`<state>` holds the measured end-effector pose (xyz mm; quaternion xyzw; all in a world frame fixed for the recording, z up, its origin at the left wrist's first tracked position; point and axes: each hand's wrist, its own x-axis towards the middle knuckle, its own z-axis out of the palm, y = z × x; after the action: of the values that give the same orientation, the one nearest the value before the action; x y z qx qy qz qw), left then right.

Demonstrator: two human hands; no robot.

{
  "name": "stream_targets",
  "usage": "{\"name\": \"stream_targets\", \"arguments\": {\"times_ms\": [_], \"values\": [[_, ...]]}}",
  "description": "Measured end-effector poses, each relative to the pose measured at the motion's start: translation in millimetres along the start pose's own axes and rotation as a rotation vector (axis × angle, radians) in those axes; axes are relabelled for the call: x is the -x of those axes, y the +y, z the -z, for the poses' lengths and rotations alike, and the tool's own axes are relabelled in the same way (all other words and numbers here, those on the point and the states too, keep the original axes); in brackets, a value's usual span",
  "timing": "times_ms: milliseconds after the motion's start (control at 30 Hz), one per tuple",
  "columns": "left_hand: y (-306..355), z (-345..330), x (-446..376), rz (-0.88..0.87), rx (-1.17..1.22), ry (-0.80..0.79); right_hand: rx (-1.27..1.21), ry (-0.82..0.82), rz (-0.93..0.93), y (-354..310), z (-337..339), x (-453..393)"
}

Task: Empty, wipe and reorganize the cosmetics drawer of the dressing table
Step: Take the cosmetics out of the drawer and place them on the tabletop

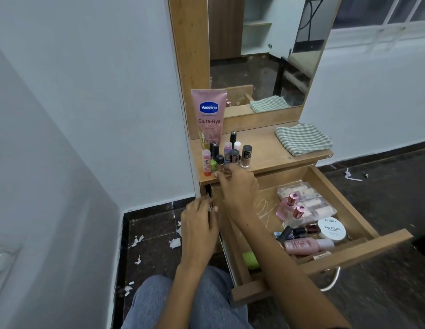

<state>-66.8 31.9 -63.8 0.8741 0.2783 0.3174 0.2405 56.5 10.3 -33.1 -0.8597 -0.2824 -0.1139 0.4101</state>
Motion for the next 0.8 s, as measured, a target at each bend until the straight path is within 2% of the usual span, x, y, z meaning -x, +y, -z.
{"name": "stream_targets", "arguments": {"times_ms": [167,300,400,467,533,600,700,800], "values": [[-3,-4,5,0.003,-0.003,-0.03,0.005,-0.011,0.022,0,3,0],[-2,-3,7,-0.034,0.001,-0.036,-0.05,0.02,0.143,15,31,9],[4,-2,10,-0.096,0.029,-0.074,-0.041,-0.083,0.256,49,60,18],[13,-2,9,-0.146,0.069,-0.17,0.037,-0.166,0.266,75,75,26],[24,-6,4,-0.246,0.041,-0.351,0.093,-0.23,0.222,95,85,35],[40,-13,-2,-0.338,-0.072,-0.58,0.11,-0.284,0.17,103,89,41],[59,-24,-8,-0.351,-0.287,-0.834,0.087,-0.309,0.167,104,84,41],[68,-34,-4,-0.398,-0.387,-0.896,0.035,-0.331,0.136,101,76,41]]}}
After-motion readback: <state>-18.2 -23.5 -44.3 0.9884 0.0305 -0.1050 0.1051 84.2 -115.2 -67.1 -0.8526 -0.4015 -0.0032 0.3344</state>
